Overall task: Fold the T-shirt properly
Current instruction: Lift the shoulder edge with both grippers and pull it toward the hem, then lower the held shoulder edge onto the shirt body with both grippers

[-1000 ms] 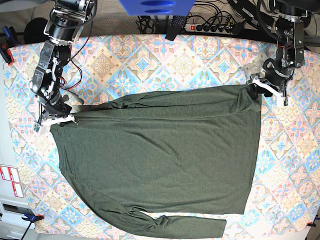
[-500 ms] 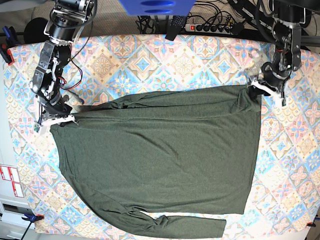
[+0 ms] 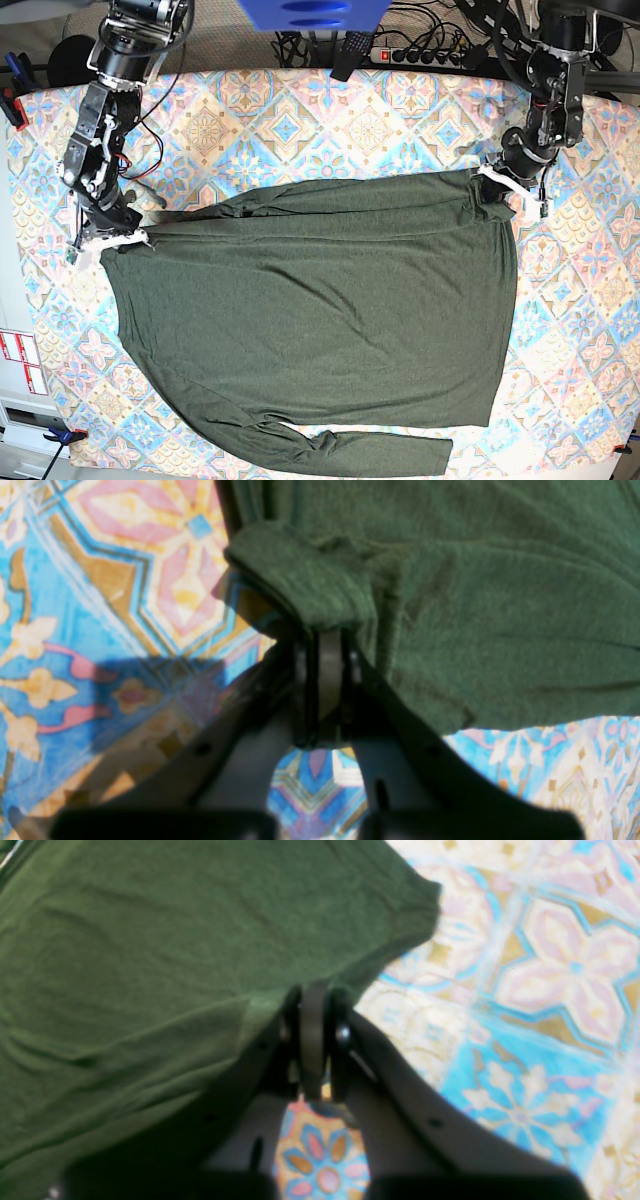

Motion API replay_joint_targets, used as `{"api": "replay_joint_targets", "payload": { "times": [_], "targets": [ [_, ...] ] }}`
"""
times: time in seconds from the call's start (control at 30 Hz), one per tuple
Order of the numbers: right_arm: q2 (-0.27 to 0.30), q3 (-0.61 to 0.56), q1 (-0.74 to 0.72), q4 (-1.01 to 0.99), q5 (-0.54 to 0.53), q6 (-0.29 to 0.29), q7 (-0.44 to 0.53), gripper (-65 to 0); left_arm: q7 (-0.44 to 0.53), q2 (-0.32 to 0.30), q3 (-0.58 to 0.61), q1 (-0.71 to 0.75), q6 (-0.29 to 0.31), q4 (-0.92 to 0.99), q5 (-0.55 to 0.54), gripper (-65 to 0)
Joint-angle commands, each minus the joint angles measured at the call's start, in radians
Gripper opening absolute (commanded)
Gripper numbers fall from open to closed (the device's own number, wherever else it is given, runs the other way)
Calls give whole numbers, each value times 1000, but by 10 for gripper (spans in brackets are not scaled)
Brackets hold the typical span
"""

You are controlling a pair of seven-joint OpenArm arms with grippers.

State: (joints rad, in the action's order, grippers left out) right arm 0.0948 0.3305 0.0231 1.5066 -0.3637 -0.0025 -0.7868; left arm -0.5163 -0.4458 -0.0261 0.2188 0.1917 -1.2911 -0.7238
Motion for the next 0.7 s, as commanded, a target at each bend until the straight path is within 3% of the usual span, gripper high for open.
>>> {"api": "replay_joint_targets", "payload": {
  "times": [0.0,0.4,0.67],
  "targets": [
    [10,3,-15,22,-5,6,22,-650,-21,-15,-16,-2,1,-15,-1,-650],
    [10,3,-18,22,-5,6,22,-650,-23,-12,-206,-11,1,-210,-1,-650],
    [10,3,-113,-41,-1,6,23,-650,-23,9,-202,-174,1,-157,2,-650]
  ]
}}
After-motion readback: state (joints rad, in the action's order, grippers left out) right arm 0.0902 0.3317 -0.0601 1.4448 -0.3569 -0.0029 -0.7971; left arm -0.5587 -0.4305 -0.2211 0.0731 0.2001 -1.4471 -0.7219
